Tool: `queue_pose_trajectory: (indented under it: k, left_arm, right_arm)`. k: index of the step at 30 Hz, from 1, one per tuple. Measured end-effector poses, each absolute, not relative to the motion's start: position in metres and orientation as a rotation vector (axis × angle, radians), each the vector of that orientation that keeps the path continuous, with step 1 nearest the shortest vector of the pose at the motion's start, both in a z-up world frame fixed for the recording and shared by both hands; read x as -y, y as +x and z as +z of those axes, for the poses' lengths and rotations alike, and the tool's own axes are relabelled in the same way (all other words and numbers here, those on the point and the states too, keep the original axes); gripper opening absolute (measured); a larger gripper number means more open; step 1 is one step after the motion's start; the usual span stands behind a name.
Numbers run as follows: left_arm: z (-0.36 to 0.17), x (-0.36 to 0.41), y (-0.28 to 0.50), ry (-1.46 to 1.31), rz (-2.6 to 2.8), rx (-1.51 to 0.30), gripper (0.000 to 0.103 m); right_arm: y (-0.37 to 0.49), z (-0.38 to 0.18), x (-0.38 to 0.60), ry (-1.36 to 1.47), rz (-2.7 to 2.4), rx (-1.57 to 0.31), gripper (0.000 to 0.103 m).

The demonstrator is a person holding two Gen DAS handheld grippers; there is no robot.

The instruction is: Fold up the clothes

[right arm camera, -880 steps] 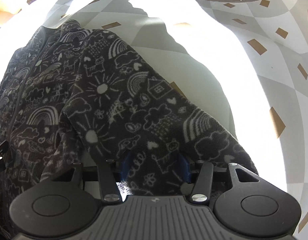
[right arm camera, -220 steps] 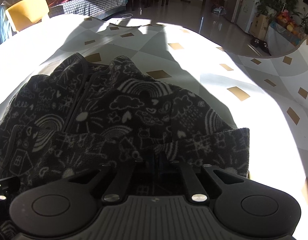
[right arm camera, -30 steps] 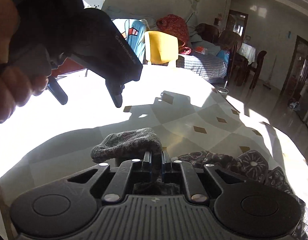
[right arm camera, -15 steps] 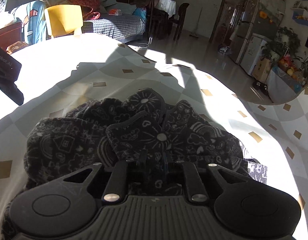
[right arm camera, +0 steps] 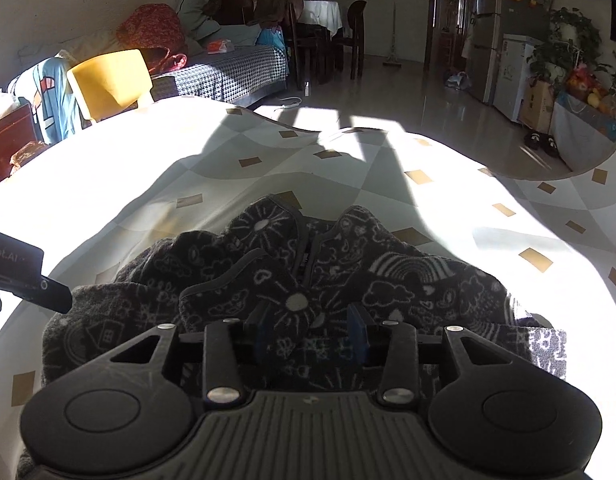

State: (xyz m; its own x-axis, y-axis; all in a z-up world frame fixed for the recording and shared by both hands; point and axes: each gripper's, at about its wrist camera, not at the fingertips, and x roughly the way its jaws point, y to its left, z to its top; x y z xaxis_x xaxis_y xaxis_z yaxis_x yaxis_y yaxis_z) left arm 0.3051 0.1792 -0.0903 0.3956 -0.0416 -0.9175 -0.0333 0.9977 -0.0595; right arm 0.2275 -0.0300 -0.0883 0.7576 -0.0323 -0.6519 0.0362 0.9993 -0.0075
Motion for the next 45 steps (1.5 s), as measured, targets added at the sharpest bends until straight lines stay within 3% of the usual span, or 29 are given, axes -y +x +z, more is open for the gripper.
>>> queue_pose_trajectory:
  k: [30, 31, 35, 45]
  left_arm:
    - [-0.112, -0.160, 0.311, -0.051, 0.018, -1.240, 0.096]
    - [-0.113, -0.159, 0.311, -0.048, 0.016, -1.241, 0.096]
    - [-0.114, -0.156, 0.311, -0.034, 0.015, -1.244, 0.096]
    - [-0.116, -0.140, 0.306, 0.007, -0.009, -1.239, 0.096]
  right_arm:
    - [0.242, -0.126, -0.017, -0.128, 0.191, -0.766, 0.040]
    - [0.242, -0.128, -0.018, -0.140, 0.174, -0.766, 0.038]
    - [0.245, -0.124, -0.007, -0.094, 0.114, -0.773, 0.011]
    - [0.211, -0.083, 0.030, -0.047, -0.105, -0.684, 0.009]
